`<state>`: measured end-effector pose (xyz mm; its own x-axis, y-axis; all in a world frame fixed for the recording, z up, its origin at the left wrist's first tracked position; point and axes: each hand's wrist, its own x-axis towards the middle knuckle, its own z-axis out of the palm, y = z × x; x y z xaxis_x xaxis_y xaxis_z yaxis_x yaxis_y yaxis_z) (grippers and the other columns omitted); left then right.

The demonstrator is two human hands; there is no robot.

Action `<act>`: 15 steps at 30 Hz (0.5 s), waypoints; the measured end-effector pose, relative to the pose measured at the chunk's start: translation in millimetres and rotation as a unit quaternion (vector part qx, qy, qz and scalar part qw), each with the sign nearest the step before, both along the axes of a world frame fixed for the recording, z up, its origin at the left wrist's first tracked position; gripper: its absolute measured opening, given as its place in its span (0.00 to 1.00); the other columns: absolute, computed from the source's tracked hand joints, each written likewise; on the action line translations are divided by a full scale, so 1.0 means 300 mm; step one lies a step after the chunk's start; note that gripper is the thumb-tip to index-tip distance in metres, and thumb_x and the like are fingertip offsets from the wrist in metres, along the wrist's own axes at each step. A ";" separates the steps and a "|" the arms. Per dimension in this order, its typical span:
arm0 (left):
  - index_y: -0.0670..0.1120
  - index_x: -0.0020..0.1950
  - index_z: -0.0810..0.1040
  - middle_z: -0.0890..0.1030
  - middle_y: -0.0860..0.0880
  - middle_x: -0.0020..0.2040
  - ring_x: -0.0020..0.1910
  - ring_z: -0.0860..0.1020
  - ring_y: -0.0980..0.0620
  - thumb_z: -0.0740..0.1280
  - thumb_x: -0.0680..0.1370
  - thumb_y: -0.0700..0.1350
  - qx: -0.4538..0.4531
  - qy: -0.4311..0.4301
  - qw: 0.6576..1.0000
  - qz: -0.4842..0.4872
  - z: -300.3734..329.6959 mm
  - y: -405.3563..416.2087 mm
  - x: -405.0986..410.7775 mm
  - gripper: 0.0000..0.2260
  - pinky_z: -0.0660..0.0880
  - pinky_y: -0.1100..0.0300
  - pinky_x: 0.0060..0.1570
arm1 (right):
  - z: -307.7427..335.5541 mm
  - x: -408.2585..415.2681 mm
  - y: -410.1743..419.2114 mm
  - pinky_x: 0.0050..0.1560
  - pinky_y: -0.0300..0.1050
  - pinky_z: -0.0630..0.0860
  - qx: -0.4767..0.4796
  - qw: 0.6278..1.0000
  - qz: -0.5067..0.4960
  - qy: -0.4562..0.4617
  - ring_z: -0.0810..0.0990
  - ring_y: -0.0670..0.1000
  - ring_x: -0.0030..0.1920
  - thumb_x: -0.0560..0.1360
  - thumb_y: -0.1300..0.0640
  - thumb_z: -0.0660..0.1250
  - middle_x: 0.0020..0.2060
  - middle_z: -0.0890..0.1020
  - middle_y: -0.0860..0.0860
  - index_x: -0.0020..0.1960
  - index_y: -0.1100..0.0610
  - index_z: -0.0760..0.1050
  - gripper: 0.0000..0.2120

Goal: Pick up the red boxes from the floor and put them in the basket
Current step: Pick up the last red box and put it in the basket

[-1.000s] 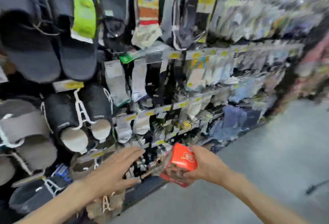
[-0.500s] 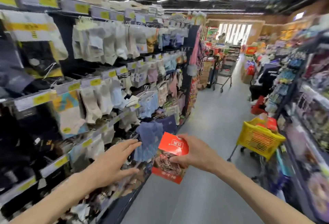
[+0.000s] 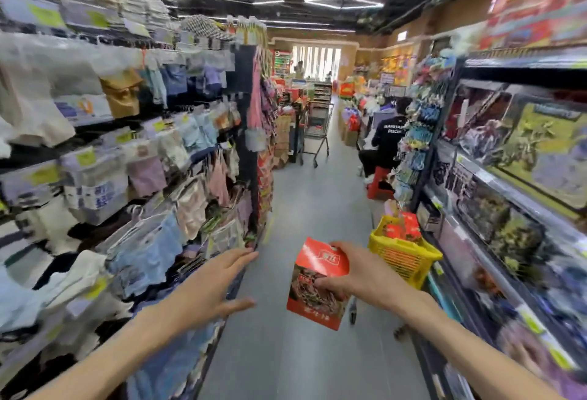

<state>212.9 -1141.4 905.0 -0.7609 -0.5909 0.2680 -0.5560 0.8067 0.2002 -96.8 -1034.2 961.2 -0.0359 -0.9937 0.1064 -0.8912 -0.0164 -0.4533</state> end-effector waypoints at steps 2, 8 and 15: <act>0.53 0.79 0.56 0.61 0.53 0.77 0.74 0.61 0.54 0.60 0.75 0.73 0.007 -0.010 1.000 -0.026 0.010 -0.204 -0.081 0.39 0.59 0.60 0.71 | 0.016 -0.077 -0.154 0.53 0.46 0.76 -0.002 0.999 -0.032 0.007 0.76 0.45 0.54 0.61 0.26 0.69 0.59 0.77 0.44 0.69 0.45 0.66 0.43; 0.51 0.78 0.60 0.64 0.50 0.76 0.74 0.64 0.52 0.62 0.75 0.71 -0.012 -0.003 0.997 -0.082 0.071 -0.776 -0.385 0.38 0.54 0.66 0.71 | 0.085 -0.335 -0.559 0.44 0.45 0.78 -0.024 0.992 -0.124 -0.012 0.78 0.39 0.42 0.60 0.26 0.70 0.45 0.79 0.40 0.60 0.42 0.70 0.34; 0.55 0.80 0.53 0.59 0.53 0.78 0.76 0.59 0.53 0.59 0.75 0.73 -0.006 -0.008 0.988 -0.154 0.018 -1.397 -0.838 0.40 0.59 0.57 0.73 | 0.042 -0.732 -1.030 0.43 0.47 0.79 -0.029 0.977 -0.208 -0.026 0.79 0.40 0.37 0.61 0.29 0.73 0.40 0.81 0.43 0.50 0.44 0.72 0.26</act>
